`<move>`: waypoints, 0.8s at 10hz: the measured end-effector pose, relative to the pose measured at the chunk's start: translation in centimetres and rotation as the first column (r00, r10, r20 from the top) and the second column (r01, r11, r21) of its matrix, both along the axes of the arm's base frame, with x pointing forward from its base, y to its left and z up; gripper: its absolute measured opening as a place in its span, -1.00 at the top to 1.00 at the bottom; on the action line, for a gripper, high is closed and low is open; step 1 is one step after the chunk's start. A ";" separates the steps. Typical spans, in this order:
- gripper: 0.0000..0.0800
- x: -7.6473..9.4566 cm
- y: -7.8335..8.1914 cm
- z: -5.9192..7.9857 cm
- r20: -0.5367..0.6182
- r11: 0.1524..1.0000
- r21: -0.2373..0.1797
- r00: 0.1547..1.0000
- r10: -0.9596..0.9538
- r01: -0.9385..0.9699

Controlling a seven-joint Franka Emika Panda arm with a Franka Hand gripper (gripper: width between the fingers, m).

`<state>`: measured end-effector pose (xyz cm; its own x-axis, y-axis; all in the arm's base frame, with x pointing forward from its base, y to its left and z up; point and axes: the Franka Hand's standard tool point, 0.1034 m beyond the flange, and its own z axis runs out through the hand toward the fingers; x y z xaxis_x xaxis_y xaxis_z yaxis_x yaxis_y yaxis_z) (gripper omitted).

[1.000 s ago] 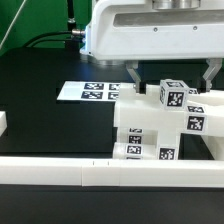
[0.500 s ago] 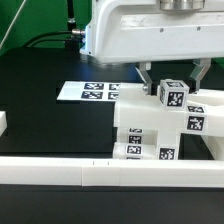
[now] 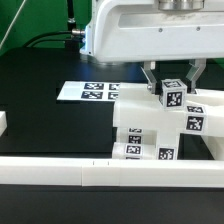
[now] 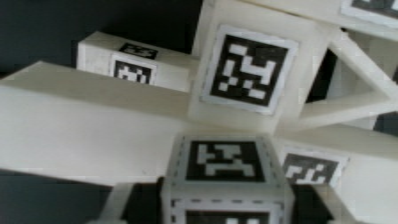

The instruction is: Assemble chair

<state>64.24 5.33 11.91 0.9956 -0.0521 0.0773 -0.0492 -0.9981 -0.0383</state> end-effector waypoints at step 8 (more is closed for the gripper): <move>0.29 0.2 0.9 0.0 -0.019 0.774 0.093 0.779 -0.627 0.626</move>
Offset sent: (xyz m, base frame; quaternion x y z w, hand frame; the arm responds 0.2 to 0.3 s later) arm -0.0132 0.0025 -0.0048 0.0160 0.0173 0.2349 0.9717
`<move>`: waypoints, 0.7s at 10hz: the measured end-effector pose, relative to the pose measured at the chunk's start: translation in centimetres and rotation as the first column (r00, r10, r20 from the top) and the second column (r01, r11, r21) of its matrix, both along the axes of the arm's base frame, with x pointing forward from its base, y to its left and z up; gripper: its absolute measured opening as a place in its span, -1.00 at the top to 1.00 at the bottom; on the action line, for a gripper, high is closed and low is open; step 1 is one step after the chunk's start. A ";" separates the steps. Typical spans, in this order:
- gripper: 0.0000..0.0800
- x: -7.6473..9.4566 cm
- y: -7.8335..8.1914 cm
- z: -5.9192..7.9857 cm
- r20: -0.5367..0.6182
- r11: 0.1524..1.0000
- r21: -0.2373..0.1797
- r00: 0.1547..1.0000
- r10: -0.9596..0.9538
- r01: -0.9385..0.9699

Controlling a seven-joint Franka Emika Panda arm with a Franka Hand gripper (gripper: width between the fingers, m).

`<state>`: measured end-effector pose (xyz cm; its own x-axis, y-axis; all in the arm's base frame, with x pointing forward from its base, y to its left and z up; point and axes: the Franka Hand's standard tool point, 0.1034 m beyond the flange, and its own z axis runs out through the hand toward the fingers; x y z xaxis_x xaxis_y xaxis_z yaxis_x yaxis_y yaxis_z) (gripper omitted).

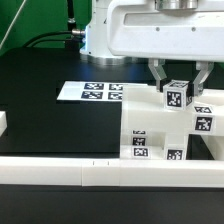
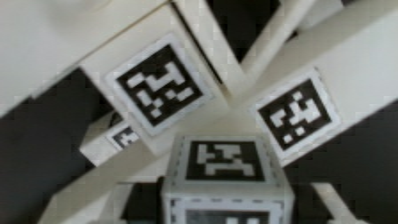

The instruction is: Assemble chair

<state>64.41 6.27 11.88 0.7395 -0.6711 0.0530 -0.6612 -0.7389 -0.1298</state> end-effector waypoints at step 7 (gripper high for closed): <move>-0.10 0.0 0.2 -0.1 -0.049 0.913 0.085 0.917 -0.396 0.399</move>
Offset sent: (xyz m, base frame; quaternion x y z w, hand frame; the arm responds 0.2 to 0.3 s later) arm -0.0051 -0.0039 -0.0029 -0.0185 -0.0184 0.1948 0.9805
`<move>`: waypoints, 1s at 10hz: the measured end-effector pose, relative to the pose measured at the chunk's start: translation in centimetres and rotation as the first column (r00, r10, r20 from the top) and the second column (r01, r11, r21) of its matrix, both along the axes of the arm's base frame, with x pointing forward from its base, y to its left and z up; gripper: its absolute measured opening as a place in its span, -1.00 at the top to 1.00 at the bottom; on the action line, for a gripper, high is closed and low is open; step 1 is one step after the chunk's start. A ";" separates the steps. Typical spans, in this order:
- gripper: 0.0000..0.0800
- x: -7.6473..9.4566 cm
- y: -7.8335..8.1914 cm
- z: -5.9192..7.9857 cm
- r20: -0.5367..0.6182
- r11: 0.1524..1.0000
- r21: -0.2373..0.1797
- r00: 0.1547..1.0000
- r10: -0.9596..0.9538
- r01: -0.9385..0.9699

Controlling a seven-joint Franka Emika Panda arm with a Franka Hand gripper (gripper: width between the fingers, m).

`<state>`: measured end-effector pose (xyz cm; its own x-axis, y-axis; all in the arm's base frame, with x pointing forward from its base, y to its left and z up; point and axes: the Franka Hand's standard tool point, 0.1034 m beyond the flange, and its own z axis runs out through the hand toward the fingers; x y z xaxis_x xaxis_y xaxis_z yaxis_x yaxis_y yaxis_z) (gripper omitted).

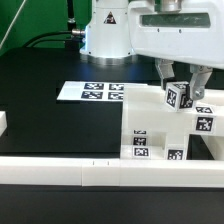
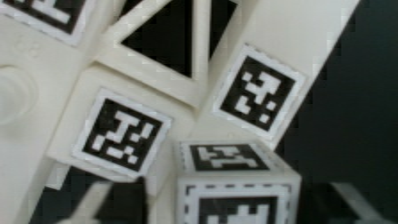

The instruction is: Assemble chair

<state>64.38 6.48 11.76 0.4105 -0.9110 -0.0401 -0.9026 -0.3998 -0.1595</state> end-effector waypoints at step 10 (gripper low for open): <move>-0.62 0.5 -0.3 0.2 0.007 0.708 -0.135 0.713 0.701 -0.694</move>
Offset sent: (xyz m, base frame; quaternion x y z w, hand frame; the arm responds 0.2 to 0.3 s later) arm 0.0000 0.0000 0.0000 0.0000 0.0000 -0.2571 0.9664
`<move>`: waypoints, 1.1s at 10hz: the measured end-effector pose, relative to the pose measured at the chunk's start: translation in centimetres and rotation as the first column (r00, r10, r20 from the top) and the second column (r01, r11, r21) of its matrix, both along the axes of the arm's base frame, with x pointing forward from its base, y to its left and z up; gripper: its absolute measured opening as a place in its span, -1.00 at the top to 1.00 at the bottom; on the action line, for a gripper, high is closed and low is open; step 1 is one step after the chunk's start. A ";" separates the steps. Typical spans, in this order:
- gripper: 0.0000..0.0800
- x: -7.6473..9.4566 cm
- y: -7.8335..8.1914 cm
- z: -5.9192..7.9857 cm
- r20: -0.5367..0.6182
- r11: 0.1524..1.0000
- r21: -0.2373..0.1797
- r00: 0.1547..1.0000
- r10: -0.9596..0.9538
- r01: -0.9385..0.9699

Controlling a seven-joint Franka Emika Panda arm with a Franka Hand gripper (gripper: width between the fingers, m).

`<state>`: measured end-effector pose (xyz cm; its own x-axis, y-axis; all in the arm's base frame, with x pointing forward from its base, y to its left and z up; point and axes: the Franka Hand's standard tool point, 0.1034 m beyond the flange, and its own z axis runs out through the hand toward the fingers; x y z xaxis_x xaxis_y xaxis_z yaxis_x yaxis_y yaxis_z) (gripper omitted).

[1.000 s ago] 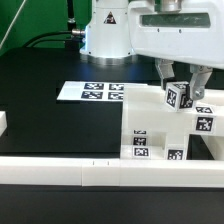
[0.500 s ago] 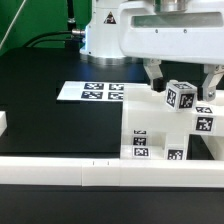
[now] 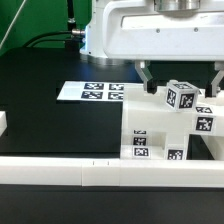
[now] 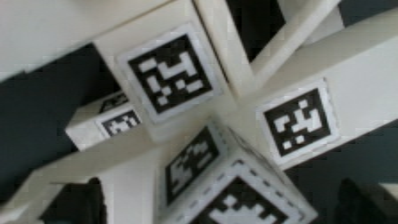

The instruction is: Assemble chair

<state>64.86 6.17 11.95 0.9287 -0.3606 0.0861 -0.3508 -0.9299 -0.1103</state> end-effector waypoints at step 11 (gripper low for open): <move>0.12 0.4 -0.1 -0.1 0.003 0.846 -0.117 0.851 0.525 -0.521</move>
Offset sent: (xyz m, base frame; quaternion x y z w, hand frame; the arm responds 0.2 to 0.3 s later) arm 0.0086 0.0030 -0.0017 -0.0393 -0.0146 -0.2081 0.9772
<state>65.24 6.09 11.87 0.9729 0.1910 0.1301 0.1929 -0.9812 -0.0018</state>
